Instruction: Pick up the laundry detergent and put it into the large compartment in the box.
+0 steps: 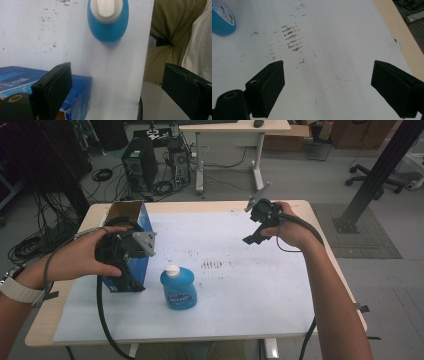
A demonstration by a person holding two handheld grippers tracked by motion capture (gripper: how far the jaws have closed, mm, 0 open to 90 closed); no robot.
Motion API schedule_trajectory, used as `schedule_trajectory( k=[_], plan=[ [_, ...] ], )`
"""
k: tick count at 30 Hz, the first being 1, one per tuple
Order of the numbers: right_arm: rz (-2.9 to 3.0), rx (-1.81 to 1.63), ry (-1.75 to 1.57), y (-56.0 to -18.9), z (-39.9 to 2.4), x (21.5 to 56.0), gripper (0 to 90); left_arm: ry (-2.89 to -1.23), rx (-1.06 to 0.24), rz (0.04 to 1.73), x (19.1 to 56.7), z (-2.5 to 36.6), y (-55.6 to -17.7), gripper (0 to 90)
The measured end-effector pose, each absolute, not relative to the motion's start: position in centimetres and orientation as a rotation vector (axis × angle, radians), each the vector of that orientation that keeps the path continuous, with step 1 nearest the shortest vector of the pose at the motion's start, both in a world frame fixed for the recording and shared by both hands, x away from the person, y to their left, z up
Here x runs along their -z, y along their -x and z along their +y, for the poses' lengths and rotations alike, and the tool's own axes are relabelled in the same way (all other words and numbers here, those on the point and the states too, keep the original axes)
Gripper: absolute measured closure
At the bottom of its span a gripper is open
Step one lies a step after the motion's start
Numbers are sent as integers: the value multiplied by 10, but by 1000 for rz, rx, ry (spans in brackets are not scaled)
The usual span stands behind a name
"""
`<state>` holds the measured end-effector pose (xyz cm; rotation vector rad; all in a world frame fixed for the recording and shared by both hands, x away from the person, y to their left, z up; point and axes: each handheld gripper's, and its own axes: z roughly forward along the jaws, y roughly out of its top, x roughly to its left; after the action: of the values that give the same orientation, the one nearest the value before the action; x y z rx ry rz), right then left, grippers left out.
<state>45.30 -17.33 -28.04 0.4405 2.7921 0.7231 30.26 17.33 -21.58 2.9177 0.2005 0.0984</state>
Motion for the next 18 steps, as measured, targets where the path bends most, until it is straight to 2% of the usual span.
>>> schedule_trajectory(
  k=[18],
  plan=[
    [2792,-730,-437,-451,-172,282,117,-2889,-129,238,206,172,-300,79]
  ],
)
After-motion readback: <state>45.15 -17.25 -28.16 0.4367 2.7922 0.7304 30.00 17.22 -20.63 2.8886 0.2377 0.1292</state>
